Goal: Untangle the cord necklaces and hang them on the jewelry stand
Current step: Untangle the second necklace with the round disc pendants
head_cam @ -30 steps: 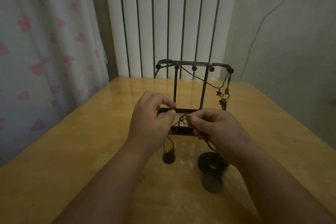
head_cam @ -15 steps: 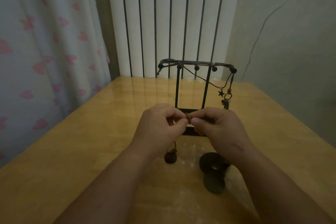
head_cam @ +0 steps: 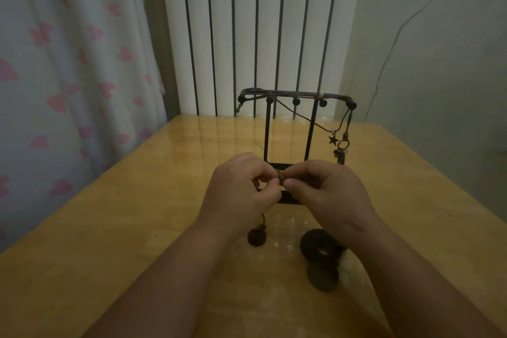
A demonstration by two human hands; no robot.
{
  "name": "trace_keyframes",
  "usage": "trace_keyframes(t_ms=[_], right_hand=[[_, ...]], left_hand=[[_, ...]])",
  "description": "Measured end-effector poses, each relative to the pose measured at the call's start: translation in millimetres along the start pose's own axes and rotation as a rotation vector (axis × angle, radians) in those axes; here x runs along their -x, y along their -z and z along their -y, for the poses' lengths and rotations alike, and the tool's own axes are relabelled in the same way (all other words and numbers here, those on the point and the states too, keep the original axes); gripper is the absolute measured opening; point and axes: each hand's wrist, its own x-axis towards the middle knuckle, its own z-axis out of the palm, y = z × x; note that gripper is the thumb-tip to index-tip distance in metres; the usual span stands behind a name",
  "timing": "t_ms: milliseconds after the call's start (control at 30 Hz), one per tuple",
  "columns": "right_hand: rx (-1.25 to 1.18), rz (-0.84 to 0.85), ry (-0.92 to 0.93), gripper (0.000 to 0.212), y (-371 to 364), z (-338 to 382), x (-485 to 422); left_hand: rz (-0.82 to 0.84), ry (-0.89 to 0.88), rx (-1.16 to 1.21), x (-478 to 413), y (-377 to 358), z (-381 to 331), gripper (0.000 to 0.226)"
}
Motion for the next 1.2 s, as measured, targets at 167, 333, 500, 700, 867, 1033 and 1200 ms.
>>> trace_keyframes(t_ms=[167,333,500,700,867,1033,1200], right_hand=[[0.025,0.002,0.007,0.014,-1.3,1.4,0.9],[0.005,0.039,-0.002,0.005,-1.4,1.1,0.2],[-0.058,0.059,-0.010,0.008,-0.3,-0.5,0.3],[-0.039,0.058,0.012,0.007,-0.5,0.3,0.5],[-0.033,0.062,0.007,0.008,0.1,0.9,1.0],[0.002,0.027,-0.023,0.010,-3.6,0.2,0.3],[0.057,0.036,-0.031,0.015,-4.4,1.4,1.3]], left_hand=[[-0.002,0.033,0.037,0.4,-0.2,-1.0,0.019],[0.063,0.079,0.106,2.0,-0.8,-4.4,0.020],[0.122,0.168,0.179,1.3,-1.3,-3.5,0.023],[0.184,0.251,0.244,-0.2,0.6,-2.9,0.025],[0.184,0.263,0.243,0.3,0.5,-2.9,0.024],[0.101,0.171,0.139,1.1,1.5,-2.1,0.019],[0.087,0.075,0.033,0.2,0.2,-0.6,0.016]])
